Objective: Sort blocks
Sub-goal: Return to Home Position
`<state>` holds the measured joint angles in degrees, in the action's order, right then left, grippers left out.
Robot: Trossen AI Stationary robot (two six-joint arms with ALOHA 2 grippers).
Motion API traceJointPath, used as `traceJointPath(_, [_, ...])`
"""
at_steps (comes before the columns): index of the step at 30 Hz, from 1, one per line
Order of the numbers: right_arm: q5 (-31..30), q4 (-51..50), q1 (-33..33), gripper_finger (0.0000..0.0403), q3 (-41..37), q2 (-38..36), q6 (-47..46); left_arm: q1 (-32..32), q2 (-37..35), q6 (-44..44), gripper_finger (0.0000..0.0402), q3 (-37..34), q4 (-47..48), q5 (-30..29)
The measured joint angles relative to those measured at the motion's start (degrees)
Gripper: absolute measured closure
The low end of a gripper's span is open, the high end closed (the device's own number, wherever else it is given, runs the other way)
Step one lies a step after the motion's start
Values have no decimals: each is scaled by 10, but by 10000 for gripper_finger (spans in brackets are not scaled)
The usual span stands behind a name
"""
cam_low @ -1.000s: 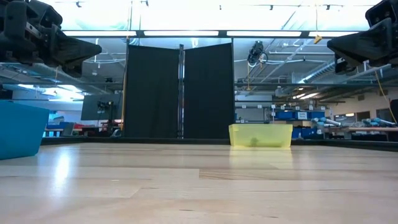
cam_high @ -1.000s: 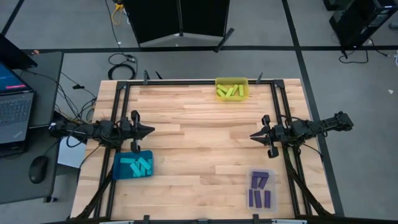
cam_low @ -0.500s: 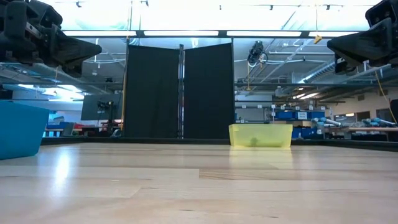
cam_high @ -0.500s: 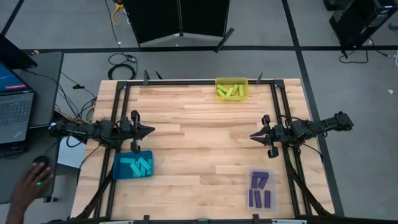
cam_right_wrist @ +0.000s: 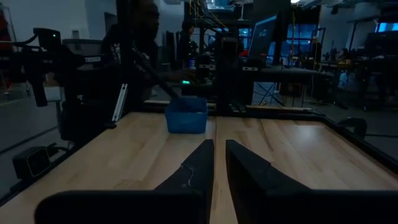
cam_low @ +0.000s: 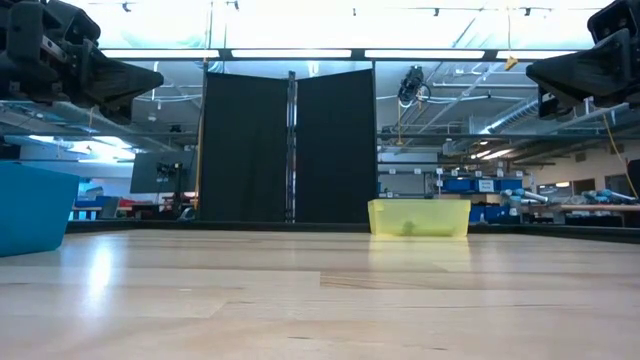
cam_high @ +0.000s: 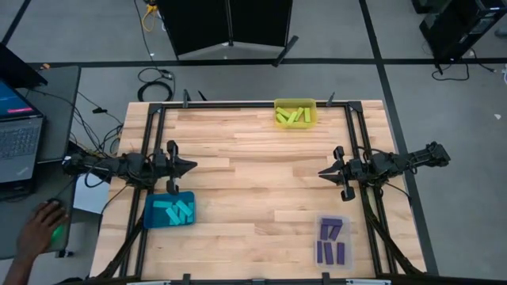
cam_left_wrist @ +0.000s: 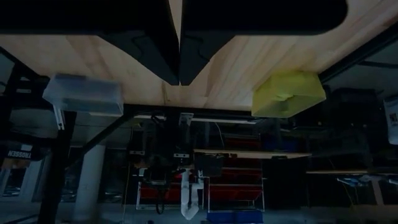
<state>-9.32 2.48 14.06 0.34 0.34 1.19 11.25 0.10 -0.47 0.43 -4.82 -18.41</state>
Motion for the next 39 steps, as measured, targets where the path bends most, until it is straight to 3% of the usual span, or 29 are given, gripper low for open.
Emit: traceJointPath(39, [0,0,0,354,0,0,0,0,0,0,380,0,0,0])
